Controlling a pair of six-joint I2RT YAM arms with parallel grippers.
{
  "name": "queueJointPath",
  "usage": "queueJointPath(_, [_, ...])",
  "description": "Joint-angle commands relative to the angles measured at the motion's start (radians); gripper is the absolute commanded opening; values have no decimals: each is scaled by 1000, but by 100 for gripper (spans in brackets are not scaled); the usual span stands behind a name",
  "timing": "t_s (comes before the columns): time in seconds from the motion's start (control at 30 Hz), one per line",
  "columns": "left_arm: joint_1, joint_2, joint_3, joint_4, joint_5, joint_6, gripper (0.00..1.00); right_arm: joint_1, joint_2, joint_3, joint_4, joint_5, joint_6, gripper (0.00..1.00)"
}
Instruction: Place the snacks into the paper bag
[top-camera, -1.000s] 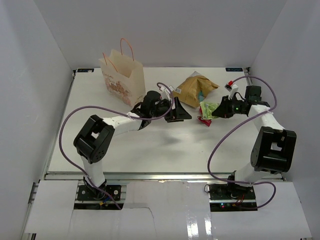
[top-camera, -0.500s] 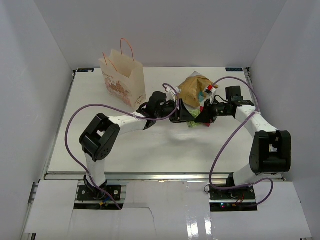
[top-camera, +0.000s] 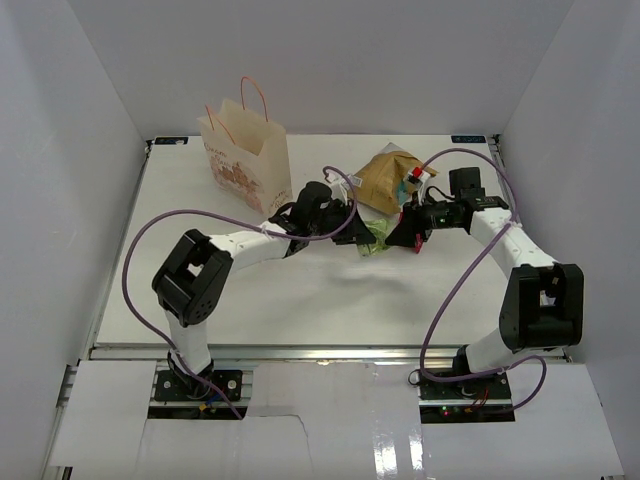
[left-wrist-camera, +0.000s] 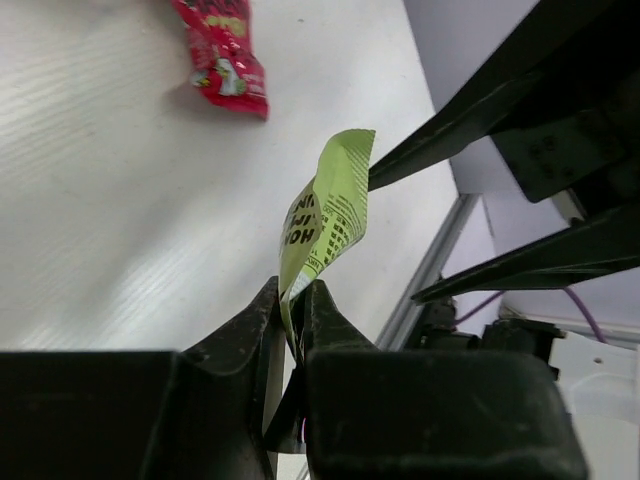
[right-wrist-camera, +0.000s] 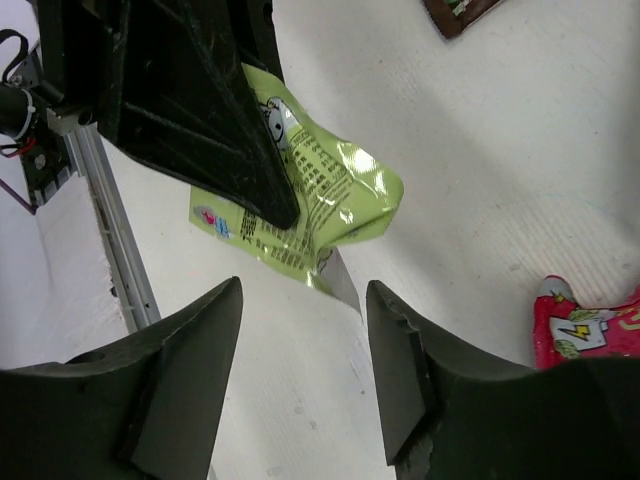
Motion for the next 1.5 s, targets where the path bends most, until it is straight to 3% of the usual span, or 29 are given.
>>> queueJointPath(0.0, [28,-112,88,-214,-115,170,0,-1,-48,74,-23,15,-49,60])
queueJointPath(0.17, [94,-222,183,-455,-253,304,0,-17,-53,123,-29,7,-95,63])
queueJointPath(0.27, [195,-280,275,-546,-322,348,0,-17,-44,132,-27,12,-95,63])
queueJointPath(0.57, [426,-310,496,-659,-537,321,0,-17,-28,123,-20,38,-76,63])
queueJointPath(0.87, [460,-120,740,-745,-678,397,0,-17,-28,123,-18,75,-72,63])
queueJointPath(1.07, [462,-90,726,-747,-744,442,1,-17,-21,122,-9,107,-63,64])
queueJointPath(1.2, [465,-67,729,-745,-746,445,13,-15,-2,129,32,172,-4,64])
queueJointPath(1.3, [467,-55,743,-744,-723,443,40,3,24,140,57,338,60,64])
queueJointPath(1.33, [467,-55,746,-744,-717,442,55,16,33,143,68,397,77,64])
queueJointPath(1.47, [467,-69,762,-741,-665,431,77,80,88,140,104,691,193,66])
